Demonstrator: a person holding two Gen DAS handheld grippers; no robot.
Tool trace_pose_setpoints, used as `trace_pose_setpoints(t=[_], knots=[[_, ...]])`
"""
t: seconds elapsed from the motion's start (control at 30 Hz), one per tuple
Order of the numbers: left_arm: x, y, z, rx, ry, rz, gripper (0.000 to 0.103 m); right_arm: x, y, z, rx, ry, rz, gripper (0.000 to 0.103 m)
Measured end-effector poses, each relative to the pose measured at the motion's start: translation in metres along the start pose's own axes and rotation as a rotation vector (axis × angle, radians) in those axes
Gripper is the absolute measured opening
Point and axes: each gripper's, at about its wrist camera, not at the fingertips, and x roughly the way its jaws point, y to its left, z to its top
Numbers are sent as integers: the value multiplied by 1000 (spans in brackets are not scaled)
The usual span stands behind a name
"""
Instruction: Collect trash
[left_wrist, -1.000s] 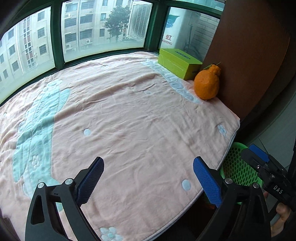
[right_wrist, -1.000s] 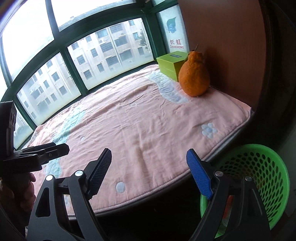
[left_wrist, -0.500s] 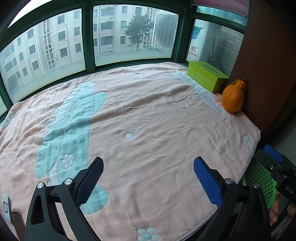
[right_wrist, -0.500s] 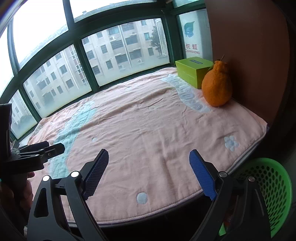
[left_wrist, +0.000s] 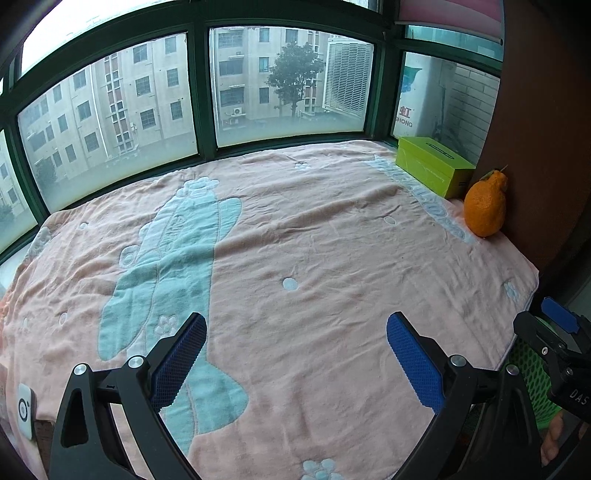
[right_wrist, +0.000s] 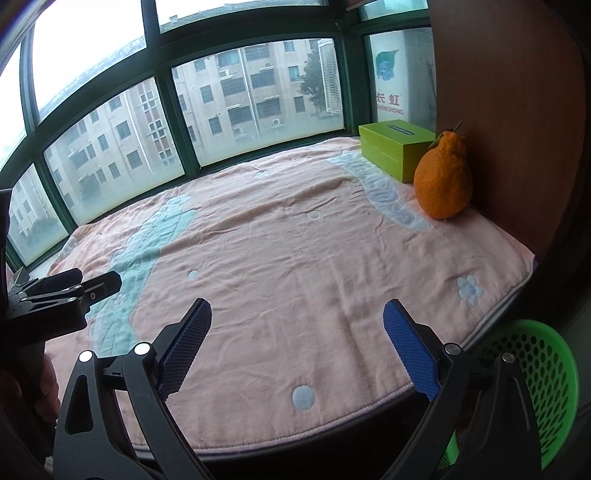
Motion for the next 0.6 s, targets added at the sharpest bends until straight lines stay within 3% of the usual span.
trace_pose_setpoints(t=[0.6], knots=[[-2, 0, -5, -1, -2, 24, 95, 0, -1, -1, 32, 10, 13, 94]])
